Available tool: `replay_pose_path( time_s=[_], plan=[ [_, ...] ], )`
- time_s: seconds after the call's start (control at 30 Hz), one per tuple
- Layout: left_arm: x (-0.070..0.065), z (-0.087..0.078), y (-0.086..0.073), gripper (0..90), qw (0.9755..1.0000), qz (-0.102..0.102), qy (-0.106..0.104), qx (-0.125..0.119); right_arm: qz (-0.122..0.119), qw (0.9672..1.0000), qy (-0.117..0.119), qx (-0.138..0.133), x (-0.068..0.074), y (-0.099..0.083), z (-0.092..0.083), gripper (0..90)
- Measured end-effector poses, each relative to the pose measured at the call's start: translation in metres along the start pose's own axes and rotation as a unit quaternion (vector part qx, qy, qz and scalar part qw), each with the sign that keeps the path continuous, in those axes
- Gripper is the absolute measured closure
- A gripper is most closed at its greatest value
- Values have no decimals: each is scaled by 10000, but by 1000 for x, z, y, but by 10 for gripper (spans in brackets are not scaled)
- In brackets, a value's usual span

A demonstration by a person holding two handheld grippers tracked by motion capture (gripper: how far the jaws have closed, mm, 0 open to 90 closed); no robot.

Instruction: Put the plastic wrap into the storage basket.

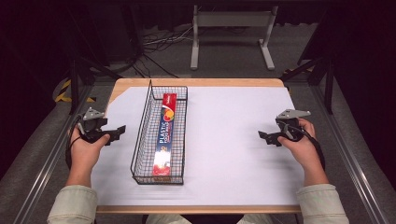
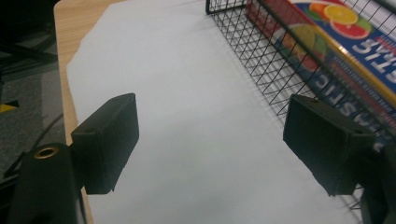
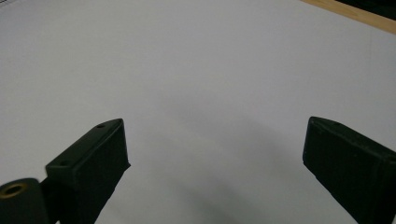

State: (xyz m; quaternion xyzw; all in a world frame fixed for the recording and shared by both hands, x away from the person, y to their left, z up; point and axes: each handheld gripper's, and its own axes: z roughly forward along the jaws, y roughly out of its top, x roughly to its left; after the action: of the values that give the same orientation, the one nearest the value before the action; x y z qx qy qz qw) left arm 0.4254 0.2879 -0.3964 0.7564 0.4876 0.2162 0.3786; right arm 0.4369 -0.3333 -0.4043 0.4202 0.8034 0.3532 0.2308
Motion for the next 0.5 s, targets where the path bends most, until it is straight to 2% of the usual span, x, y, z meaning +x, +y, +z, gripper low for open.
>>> replay_pose_path(
  time_s=[0.17, 0.3, 0.5],
  plan=[
    [5, 5, -13, 180, 9999, 27, -106, -75, 43, 10000, -41, 33, -2, -6, 2, 73],
    [10, 12, -28, 180, 9997, -64, -213, -106, 86, 9999, -51, 60, -4, -9, 4, 73],
    [8, 15, -33, 162, 9999, -69, -136, -52, 146, 9998, -85, 39, -6, -12, 4, 72]
  ],
)
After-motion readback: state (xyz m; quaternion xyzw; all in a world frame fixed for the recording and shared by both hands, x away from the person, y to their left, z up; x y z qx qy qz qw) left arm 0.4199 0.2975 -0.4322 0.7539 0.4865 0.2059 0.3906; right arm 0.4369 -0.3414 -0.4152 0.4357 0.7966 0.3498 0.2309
